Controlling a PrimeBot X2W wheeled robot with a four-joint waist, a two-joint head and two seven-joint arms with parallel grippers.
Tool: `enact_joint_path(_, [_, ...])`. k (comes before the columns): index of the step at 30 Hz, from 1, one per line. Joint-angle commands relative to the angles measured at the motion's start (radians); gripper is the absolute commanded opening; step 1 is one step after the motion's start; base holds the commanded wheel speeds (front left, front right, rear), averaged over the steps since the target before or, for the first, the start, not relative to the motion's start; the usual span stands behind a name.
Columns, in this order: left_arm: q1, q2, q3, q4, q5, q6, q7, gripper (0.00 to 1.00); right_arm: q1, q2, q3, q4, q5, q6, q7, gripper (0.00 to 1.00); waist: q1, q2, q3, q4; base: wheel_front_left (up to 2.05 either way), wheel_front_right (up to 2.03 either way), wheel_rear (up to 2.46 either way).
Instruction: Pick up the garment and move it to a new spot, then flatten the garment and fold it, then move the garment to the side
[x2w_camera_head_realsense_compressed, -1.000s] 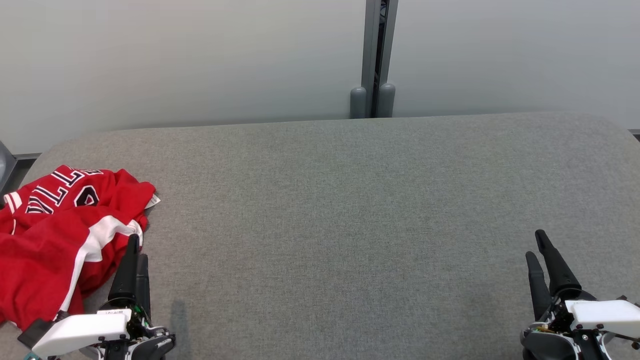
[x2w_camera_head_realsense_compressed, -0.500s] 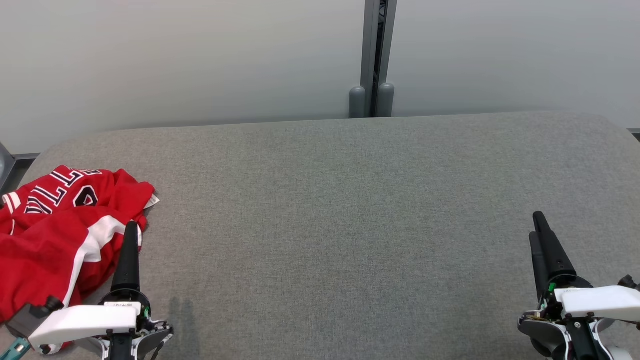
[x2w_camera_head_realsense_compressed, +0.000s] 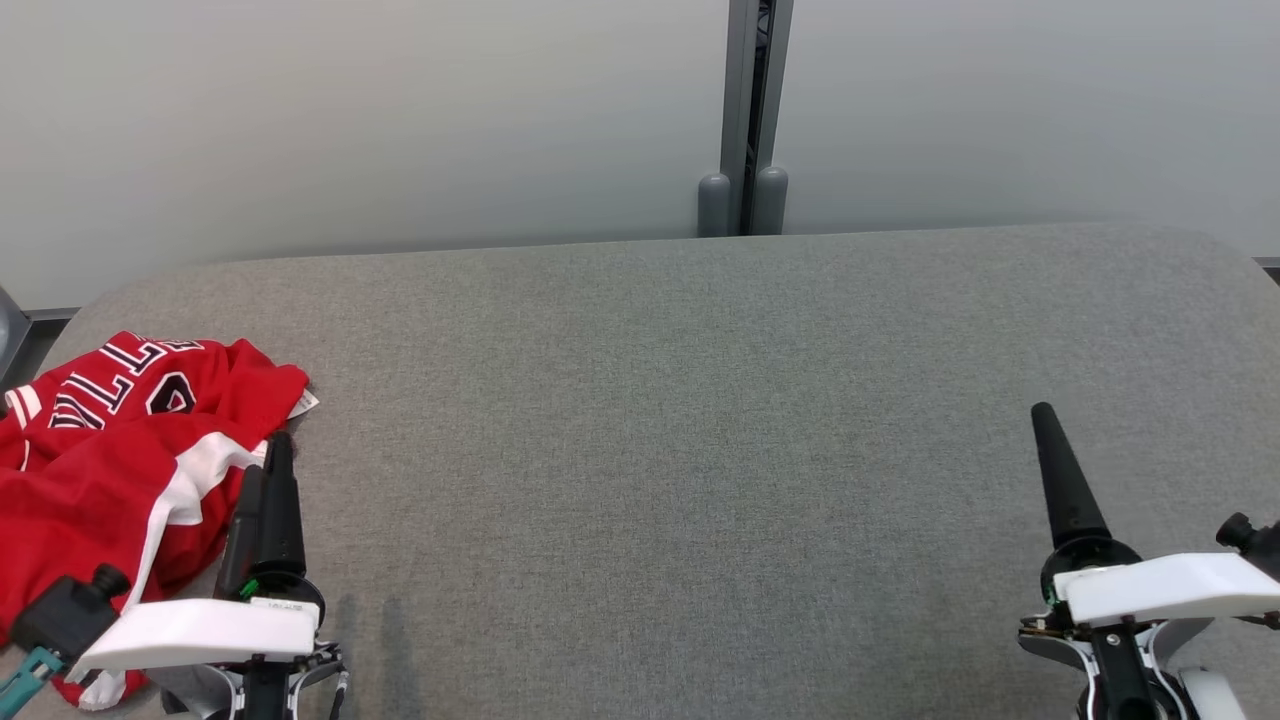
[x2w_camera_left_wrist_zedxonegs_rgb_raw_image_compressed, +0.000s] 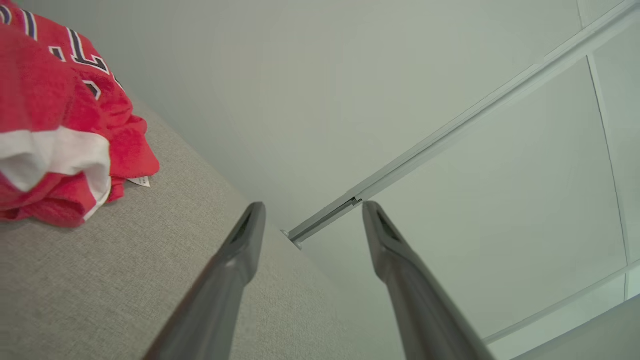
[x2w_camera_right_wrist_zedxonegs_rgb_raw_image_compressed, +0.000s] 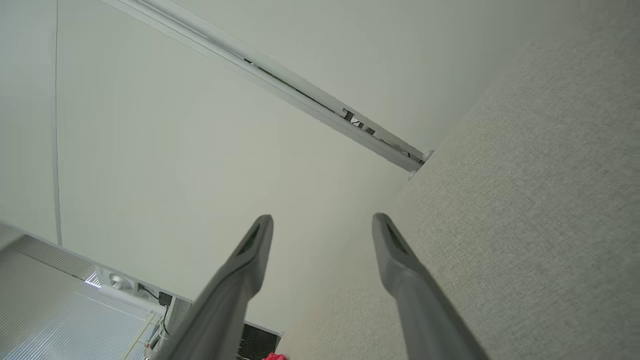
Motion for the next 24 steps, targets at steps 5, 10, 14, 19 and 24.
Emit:
enact_joint_path(5, [-0.020, 0.008, -0.013, -0.021, 0.175, 0.026, -0.025, 1.00, -0.034, -0.010, 0.024, 0.007, -0.182, 0.002, -0.027, 1.00, 0.0000, 0.0000, -0.001, 0.000, 0.00, 0.00, 0.00])
enact_joint_path(10, [-0.019, 0.011, -0.026, -0.009, 0.305, 0.047, -0.041, 1.00, -0.038, -0.013, 0.035, 0.023, -0.331, 0.002, -0.043, 1.00, 0.0000, 0.0000, -0.002, 0.000, 0.00, 0.00, 0.00])
enact_joint_path(14, [-0.022, 0.016, -0.039, -0.008, 0.413, 0.072, -0.056, 1.00, -0.041, -0.013, 0.050, 0.052, -0.453, 0.002, -0.058, 1.00, 0.0000, 0.0000, -0.002, 0.001, 0.00, 0.00, 0.00])
enact_joint_path(19, [-0.021, 0.016, -0.048, -0.009, 0.475, 0.083, -0.070, 1.00, -0.049, -0.013, 0.061, 0.060, -0.534, 0.002, -0.074, 1.00, 0.0000, 0.0000, -0.002, 0.001, 0.00, 0.00, 0.00])
enact_joint_path(24, [-0.022, 0.017, -0.052, -0.010, 0.521, 0.087, -0.081, 1.00, -0.054, -0.012, 0.069, 0.061, -0.584, 0.002, -0.084, 1.00, 0.0000, 0.0000, -0.001, 0.000, 0.00, 0.00, 0.00])
